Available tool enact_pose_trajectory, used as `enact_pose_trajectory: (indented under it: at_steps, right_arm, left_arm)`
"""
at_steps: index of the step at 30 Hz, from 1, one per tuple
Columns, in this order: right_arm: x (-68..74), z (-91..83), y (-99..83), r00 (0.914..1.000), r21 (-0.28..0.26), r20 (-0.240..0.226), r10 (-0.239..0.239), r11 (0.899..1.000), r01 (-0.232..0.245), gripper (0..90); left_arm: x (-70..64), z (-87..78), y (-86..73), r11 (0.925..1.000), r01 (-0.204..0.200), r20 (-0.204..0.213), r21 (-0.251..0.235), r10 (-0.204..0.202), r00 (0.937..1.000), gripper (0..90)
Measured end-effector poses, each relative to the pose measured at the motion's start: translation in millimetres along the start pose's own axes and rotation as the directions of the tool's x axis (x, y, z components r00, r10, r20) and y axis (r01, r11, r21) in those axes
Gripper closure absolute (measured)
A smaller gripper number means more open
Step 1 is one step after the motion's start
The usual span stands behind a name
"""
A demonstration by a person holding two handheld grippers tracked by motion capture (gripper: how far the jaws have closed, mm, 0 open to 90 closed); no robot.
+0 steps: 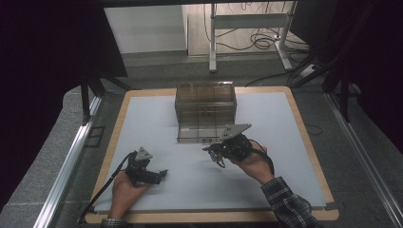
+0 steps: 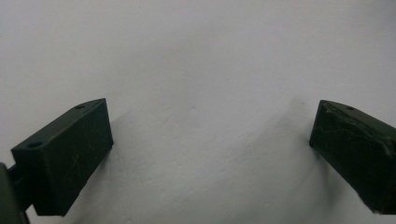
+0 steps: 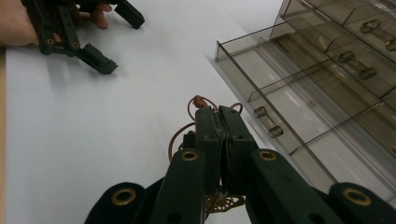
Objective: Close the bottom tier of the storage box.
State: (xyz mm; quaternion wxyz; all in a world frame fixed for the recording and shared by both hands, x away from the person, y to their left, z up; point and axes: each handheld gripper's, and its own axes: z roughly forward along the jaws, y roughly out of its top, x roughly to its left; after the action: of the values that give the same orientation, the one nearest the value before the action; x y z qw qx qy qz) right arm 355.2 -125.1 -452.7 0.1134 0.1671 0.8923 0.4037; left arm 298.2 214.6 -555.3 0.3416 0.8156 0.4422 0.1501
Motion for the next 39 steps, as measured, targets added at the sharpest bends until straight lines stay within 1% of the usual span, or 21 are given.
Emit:
enact_pose_trajectory:
  at_steps: [16, 25, 34, 39]
  right_arm:
    - [-14.4, 3.4, 8.4, 0.9993, -0.014, 0.006, 0.036, 0.999, -0.036, 86.4]
    - [-19.7, 6.6, 16.2, 0.9994, -0.020, 0.012, 0.033, 0.999, -0.033, 86.5]
    - [-26.7, 9.3, 20.9, 0.9989, -0.029, 0.034, 0.034, 0.999, -0.033, 86.4]
    - [-32.5, 10.0, 22.0, 0.9980, -0.034, 0.043, 0.046, 0.998, -0.044, 86.5]
  left_arm:
    - [0.0, 0.0, 0.0, 1.0000, 0.000, 0.000, 0.000, 0.000, 1.0000, 0.0]
    - [0.0, 0.0, 0.0, 1.0000, 0.000, 0.000, 0.000, 0.000, 1.0000, 0.0]
    - [0.0, 0.0, 0.0, 1.0000, 0.000, 0.000, 0.000, 0.000, 1.0000, 0.0]
    - [0.3, -0.2, 0.0, 1.0000, -0.004, 0.001, 0.003, 0.004, 1.0000, 0.0]
